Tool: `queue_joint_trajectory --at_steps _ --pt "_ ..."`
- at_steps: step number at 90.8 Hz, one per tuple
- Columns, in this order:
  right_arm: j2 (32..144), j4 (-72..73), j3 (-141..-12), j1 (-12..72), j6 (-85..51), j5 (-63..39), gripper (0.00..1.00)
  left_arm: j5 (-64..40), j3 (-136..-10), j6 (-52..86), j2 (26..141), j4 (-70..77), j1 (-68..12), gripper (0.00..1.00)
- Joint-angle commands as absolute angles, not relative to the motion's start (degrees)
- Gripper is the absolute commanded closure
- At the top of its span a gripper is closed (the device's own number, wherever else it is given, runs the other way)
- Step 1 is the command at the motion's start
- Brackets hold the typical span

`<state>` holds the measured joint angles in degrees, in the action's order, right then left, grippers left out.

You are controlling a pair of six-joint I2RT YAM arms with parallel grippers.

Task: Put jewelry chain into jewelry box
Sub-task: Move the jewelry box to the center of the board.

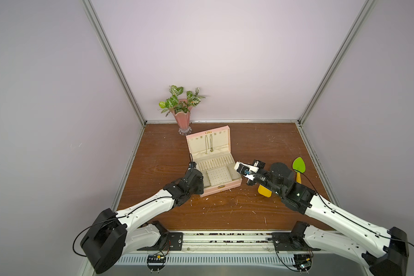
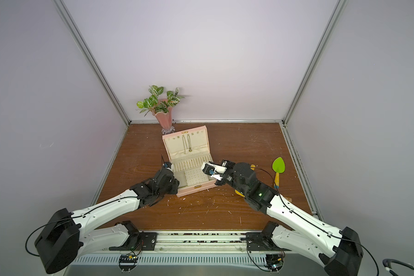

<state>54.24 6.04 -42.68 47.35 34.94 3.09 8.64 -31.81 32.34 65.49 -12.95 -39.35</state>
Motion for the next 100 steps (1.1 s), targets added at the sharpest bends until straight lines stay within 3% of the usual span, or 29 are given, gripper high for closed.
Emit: queue_joint_trajectory --at_steps 1,39,54,60,70,79,89,100 --pt "54.03 7.33 -44.16 47.73 33.48 1.56 1.00 7.58 -31.67 29.33 64.90 -20.21 -40.60 0.69" --pt "53.56 12.30 -41.51 47.77 33.24 2.48 1.00 14.85 -32.73 28.58 62.10 -24.27 -40.70 0.69" --pt "52.35 15.81 -38.87 47.73 32.69 2.12 1.00 19.06 -36.49 24.70 58.80 -25.41 -40.69 0.27" --pt "52.33 17.28 -37.94 47.72 32.48 1.37 1.00 20.32 -38.83 20.96 57.34 -25.25 -40.69 0.21" --pt "53.15 19.04 -36.45 47.72 32.82 2.26 1.00 21.39 -42.89 11.90 55.55 -23.96 -40.69 0.23" --pt "53.27 20.81 -34.68 47.72 34.15 4.41 1.00 15.98 -44.71 1.29 54.77 -19.17 -40.70 0.31" --pt "52.64 22.03 -32.99 47.49 35.46 6.20 1.00 9.79 -43.91 -7.27 55.42 -9.05 -40.69 0.41" --pt "51.71 22.22 -31.83 46.68 35.37 5.66 1.00 3.24 -41.77 -15.69 57.46 4.02 -40.63 0.45"
